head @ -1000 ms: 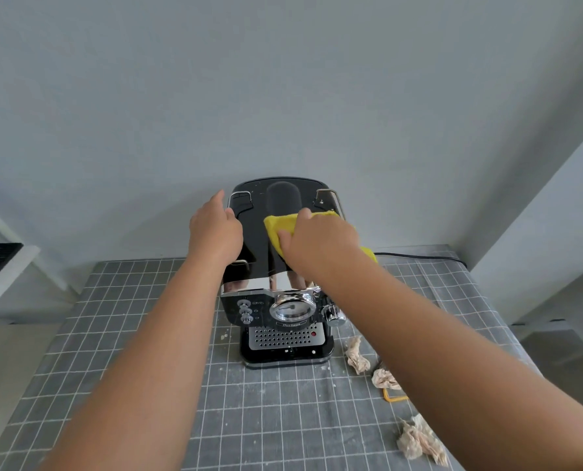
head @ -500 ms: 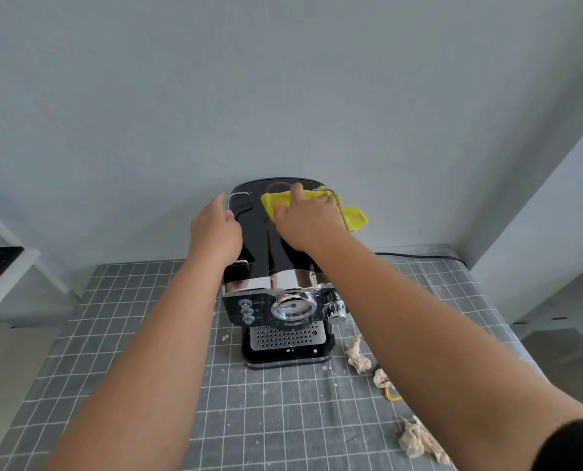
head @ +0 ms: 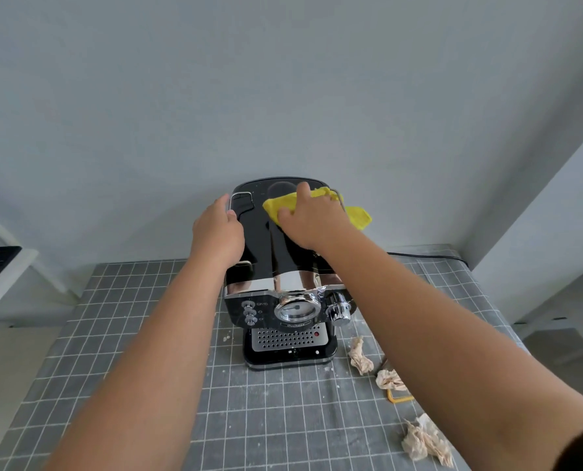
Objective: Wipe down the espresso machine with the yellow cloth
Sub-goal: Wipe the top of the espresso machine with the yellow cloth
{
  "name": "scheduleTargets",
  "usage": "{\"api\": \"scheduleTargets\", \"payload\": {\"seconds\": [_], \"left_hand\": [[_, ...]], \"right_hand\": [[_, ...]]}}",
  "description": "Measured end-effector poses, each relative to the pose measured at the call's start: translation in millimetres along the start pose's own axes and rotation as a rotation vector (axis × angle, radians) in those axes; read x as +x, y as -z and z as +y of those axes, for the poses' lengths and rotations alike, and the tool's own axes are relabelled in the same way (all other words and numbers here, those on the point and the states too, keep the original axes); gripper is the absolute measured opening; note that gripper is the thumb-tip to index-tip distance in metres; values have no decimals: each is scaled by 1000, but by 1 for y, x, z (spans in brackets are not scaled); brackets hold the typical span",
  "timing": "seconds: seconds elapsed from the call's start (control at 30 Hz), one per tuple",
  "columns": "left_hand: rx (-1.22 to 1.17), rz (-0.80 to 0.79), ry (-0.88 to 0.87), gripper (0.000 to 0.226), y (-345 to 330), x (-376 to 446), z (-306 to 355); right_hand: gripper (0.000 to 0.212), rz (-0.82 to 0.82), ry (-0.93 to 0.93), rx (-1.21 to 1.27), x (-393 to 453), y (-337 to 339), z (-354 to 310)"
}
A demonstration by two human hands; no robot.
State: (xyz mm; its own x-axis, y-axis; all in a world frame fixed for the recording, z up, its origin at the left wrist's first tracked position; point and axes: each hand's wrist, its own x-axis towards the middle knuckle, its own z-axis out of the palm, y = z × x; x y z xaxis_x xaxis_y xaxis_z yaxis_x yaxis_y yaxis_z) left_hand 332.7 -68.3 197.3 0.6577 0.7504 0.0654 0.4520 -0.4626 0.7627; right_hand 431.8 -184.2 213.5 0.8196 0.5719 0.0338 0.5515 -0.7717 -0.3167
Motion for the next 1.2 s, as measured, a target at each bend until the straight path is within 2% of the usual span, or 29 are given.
{"api": "scheduleTargets", "payload": {"seconds": [0.13,0.27,0.4,0.57,0.67,0.77,0.83,0.87,0.97,1.0,1.07,1.2], "left_hand": [[4,4,13,45,0,0,1],[13,20,11,45,-1,1,0],[32,31,38,44,-1,1,0],[-9,7,34,45,-1,0,-2],[-18,-1,25,46,-1,1,-2],[-35,-1,28,46,-2,1,-2],[-38,4,34,46,-3,2,-2],[-36,5,33,46,-3,2,-2],[-26,4,20,45,-4,3,-2],[-24,6,19,45,-4,4,-3],[-17,10,20,45,-5,5,-4],[-12,11,26,45,-4,6,-6]], "right_hand": [[50,-29,-21,56,-4,-3,1],[42,-47,185,-254,-55,0,-12],[44,28,272,-318,-105,6,-23],[49,194,397,-145,-136,0,12],[40,302,526,34,-143,-7,49],[34,313,594,255,-149,-3,83],[33,340,532,324,-149,-2,104],[32,378,422,368,-148,-4,113],[27,449,-75,649,-135,-10,133],[23,466,-170,729,-128,-11,136],[21,445,-158,768,-112,-12,131],[34,173,81,787,-87,-12,111]]}}
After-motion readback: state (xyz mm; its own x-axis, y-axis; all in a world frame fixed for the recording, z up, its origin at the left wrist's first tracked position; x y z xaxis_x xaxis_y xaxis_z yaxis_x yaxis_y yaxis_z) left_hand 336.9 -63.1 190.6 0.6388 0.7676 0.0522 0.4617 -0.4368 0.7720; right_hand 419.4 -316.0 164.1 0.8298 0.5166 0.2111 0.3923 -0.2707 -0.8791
